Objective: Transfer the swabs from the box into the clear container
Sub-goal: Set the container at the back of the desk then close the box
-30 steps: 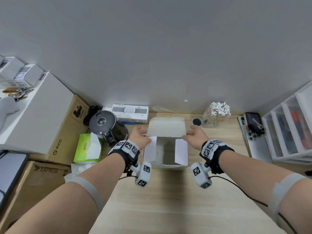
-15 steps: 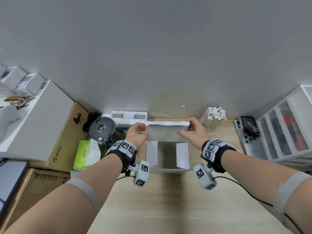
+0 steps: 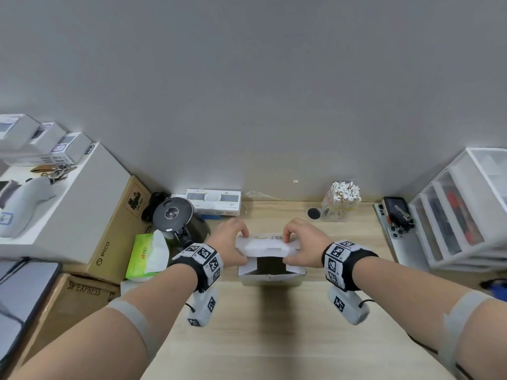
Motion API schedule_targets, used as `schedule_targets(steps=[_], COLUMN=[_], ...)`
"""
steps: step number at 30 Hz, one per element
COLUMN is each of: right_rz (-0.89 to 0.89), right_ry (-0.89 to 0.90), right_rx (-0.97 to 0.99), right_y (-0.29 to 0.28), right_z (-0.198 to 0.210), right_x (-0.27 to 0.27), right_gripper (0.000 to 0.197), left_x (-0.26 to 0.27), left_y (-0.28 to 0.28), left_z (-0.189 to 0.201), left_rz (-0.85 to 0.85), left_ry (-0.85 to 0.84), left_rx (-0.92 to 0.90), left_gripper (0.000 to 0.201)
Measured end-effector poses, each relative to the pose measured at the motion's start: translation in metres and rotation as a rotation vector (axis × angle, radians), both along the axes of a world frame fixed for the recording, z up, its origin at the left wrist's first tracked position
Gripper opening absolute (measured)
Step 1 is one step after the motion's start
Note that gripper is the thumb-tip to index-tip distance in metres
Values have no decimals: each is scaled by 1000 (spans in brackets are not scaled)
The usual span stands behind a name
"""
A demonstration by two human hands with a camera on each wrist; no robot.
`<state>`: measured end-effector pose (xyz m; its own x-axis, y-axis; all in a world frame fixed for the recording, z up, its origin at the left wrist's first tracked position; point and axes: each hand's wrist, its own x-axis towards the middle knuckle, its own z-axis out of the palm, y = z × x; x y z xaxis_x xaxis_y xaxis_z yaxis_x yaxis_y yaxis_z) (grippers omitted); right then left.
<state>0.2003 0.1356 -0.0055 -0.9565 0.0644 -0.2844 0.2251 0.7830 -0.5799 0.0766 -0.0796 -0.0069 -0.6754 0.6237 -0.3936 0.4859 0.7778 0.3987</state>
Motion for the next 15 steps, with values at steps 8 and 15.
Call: schedule_targets(steps=[8, 15], right_rz=[114, 89], right_ry=[-27, -57], right_rx=[184, 244], right_y=[-6, -6], right_z=[-27, -40], right_x=[12, 7], right_gripper=[43, 46], left_x=[14, 12], left_y=[-7, -5], left_z=[-21, -31], left_rz=[-159, -185], left_ry=[73, 81], left_rx=[-43, -100], left_gripper=[55, 54])
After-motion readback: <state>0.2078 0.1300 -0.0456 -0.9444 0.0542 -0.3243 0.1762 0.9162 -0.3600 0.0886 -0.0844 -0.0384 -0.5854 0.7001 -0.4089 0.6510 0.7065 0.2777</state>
